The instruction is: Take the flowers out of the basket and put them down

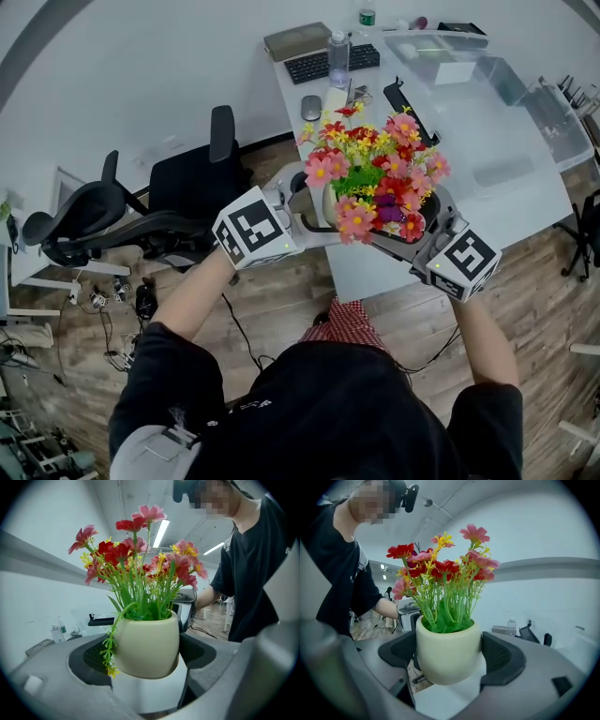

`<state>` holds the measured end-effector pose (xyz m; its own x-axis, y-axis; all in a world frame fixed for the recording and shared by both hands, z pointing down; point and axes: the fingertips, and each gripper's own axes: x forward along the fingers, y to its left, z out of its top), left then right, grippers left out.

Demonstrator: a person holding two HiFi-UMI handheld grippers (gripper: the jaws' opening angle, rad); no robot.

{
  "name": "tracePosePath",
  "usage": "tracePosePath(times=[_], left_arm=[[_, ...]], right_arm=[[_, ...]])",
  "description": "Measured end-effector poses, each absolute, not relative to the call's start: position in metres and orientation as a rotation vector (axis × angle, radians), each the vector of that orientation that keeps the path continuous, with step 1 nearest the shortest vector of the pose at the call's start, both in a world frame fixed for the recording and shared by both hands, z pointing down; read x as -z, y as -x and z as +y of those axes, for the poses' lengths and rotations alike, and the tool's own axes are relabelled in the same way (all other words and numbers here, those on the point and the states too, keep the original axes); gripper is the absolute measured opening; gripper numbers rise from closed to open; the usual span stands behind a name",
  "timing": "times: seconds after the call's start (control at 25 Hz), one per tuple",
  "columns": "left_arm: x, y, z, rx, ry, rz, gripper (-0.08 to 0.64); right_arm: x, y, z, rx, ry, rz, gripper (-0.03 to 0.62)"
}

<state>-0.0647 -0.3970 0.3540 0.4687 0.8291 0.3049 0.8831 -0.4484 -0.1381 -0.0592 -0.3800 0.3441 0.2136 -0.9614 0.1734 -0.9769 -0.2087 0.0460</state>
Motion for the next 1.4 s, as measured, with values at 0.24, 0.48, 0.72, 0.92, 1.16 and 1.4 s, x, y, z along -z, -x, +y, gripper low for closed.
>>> tracePosePath(times=[0.24, 0.48, 0.72, 0.92, 1.16, 1.4], left_arm=[[-0.362, 0.056, -0.397, 0.298, 2.437, -1.463, 0.434], [-0.377, 0.041, -0.397, 0.344, 2.465, -1.486, 0.434], [-0.392, 0.032, -0.396, 0.385, 2.452, -1.498, 0.434], [-0.4, 0.024, -0.397, 0.396, 2.424, -1.485, 0.434], [-0.411, 0.019, -0.399, 0.409, 2.411, -1.469, 0.434], [-0.423, 0.015, -0.4, 0.432, 2.423, -1.464, 0.434]], right_arm=[[-0.352, 0.049, -0.38, -0.195, -2.341, -1.857, 0.437], [-0.366, 0.035, -0.38, -0.2, -2.352, -1.899, 0.437], [-0.383, 0.025, -0.379, -0.24, -2.365, -1.896, 0.437], [-0.39, 0.018, -0.38, -0.25, -2.369, -1.885, 0.437], [-0.4, 0.013, -0.383, -0.265, -2.358, -1.864, 0.437], [-0.411, 0.009, -0.384, -0.293, -2.345, -1.86, 0.437]])
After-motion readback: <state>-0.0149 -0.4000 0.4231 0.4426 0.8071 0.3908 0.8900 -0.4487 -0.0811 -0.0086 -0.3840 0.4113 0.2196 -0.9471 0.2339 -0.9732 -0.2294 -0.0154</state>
